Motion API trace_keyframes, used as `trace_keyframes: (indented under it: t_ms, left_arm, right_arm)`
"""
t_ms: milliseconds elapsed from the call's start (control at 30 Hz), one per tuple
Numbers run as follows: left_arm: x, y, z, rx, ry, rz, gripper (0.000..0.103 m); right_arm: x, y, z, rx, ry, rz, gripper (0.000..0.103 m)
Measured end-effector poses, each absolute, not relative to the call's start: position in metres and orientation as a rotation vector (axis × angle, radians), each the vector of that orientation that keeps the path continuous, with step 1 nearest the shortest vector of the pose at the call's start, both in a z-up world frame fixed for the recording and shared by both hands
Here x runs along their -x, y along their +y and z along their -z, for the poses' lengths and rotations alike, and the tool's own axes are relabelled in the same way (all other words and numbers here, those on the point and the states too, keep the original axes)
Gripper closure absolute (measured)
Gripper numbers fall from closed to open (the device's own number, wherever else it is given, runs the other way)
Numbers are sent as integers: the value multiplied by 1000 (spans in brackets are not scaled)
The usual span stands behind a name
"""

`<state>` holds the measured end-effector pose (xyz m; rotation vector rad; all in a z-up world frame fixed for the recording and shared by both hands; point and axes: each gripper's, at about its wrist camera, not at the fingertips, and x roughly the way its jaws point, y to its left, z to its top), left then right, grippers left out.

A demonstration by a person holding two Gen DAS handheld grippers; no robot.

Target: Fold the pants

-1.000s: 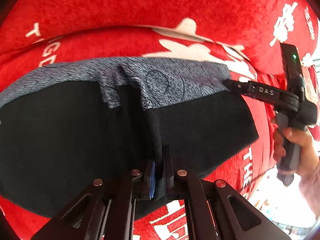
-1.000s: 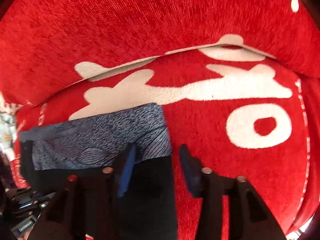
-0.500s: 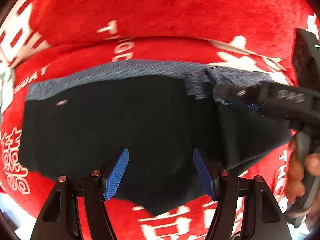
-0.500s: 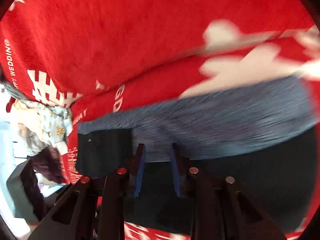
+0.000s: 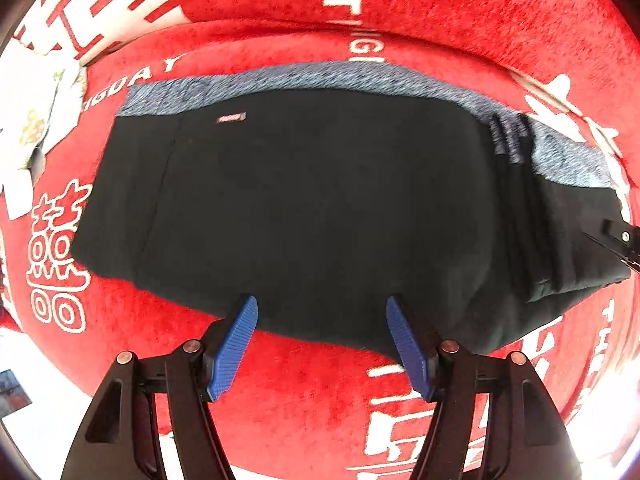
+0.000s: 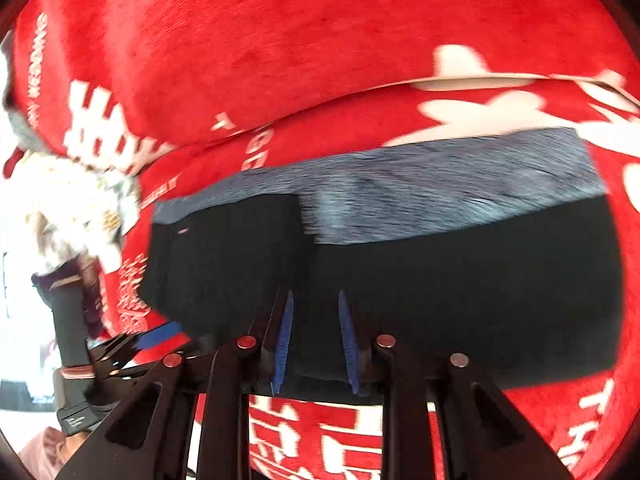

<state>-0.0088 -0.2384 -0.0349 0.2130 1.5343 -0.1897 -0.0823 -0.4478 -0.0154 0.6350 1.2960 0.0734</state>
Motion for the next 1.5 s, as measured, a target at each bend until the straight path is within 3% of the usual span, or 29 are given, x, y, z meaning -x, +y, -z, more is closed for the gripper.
trace_keyframes:
  t_ms: [100,333,600,700,733,767,800,867,1000,1133,1200,1267,1500]
  left_arm:
    - [12,-233,38,-220,1542,179,35]
    - [23,-210,34,-209,1538,173,32]
    - [33,-179,27,-187,1544,161,32]
    - [35,-170,28,-181,1533,154,32]
    - [36,-166,28,-174,1528,153,29]
    - [37,-162,27,-166,1525,153,13]
    - [37,-158,26,-162,1522,153,7]
    - [38,-151,24,-151,1505,157,3]
    - [34,-137,30,-127,1525,152,3]
    - [28,-114,37,-66,1557,123,3]
    - [27,-98,39,-39,1566,112,3]
    - [24,-78,41,-2,1571,93,3]
    - [9,-10,43,134,1552,9,3]
  right_arm:
    - [96,-448,39,-637,1419,-65,75]
    - [116,-428,26,-610,1432,-75,63]
    - [127,-409,24,-573,1473,-82,62]
    - [128,-402,24,-563,1485,-86,54]
    - [128,-398,23,-560,1489,-90,54]
    - [127,-396,23,-555,1491,-94,53]
    - [127,-393,23,-548,1494,-100,53]
    - [125,-387,22,-533,1501,-110,52]
    - [120,-376,23,-508,1515,-120,42]
    - [113,-365,18,-435,1511,-123,20]
    - [109,-358,13,-364,1484,-118,17]
    - [104,-349,8,-275,1455,-124,6]
    - [89,-326,15,-194,1477,-161,4]
